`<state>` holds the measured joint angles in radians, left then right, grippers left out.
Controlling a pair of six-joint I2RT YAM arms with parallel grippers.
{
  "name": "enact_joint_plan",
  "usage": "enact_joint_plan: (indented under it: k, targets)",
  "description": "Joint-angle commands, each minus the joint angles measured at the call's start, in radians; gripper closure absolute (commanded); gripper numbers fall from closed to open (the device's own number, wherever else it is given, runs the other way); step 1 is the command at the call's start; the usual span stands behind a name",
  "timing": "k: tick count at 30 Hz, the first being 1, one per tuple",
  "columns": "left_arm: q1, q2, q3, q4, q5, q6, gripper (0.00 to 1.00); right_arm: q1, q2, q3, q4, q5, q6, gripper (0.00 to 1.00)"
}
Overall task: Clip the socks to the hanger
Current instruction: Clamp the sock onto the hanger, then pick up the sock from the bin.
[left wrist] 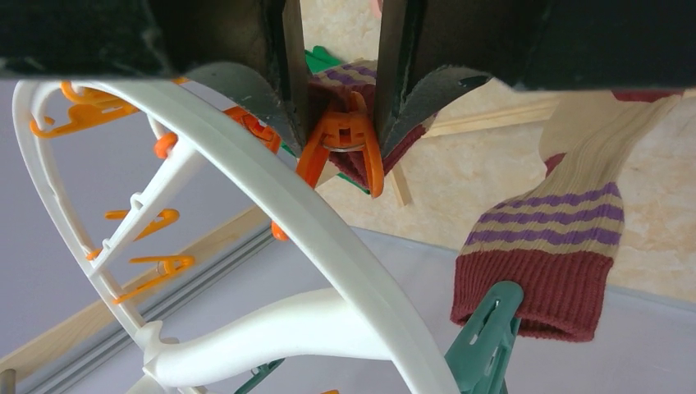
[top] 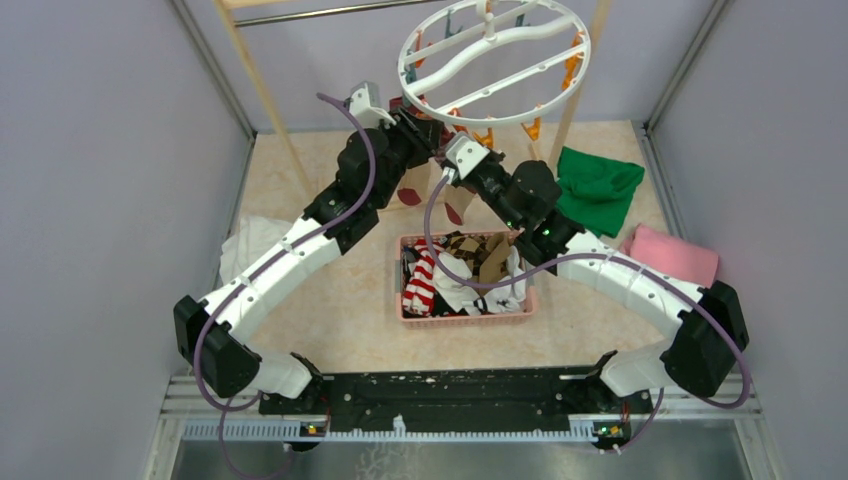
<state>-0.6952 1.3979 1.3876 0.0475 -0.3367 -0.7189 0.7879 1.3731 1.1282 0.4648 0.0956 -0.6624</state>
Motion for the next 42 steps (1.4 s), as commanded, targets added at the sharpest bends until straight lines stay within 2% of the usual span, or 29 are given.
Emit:
enact_joint_plan:
  k: [1, 4, 11, 17, 22, 26, 29, 32, 35, 37, 42]
  targets:
    - [0.004, -0.042, 0.026, 0.009, -0.002, -0.024, 0.55, 0.007, -0.008, 0.049, 0.054, -0.004, 0.004, 0.96]
    - [0.005, -0.045, 0.022, 0.010, -0.003, -0.024, 0.44, 0.006, -0.011, 0.045, 0.053, -0.004, 0.010, 0.96]
    - [0.006, -0.067, 0.006, 0.015, -0.001, -0.029, 0.32, 0.007, -0.013, 0.043, 0.052, -0.005, 0.029, 0.94]
    - [0.006, -0.147, -0.067, 0.027, 0.005, -0.020, 0.21, 0.006, -0.030, 0.028, 0.043, -0.012, 0.067, 0.81]
    - [0.006, -0.231, -0.154, 0.049, 0.021, -0.002, 0.15, 0.002, -0.071, -0.001, 0.004, -0.067, 0.113, 0.63]
    - [0.006, -0.270, -0.178, 0.042, 0.070, 0.039, 0.14, -0.001, -0.113, -0.016, -0.070, -0.131, 0.156, 0.53]
    - [0.006, -0.302, -0.199, 0.038, 0.116, 0.081, 0.13, -0.008, -0.160, -0.038, -0.151, -0.185, 0.177, 0.47]
    - [0.006, -0.351, -0.245, 0.041, 0.157, 0.129, 0.08, -0.020, -0.219, -0.057, -0.260, -0.247, 0.198, 0.41]
    - [0.006, -0.423, -0.339, 0.071, 0.196, 0.183, 0.02, -0.052, -0.281, -0.064, -0.415, -0.328, 0.232, 0.30]
    - [0.008, -0.476, -0.408, 0.093, 0.225, 0.212, 0.02, -0.117, -0.323, -0.063, -0.549, -0.439, 0.260, 0.21]
    - [0.011, -0.604, -0.578, 0.084, 0.230, 0.212, 0.01, -0.310, -0.411, -0.096, -0.809, -0.689, 0.338, 0.13]
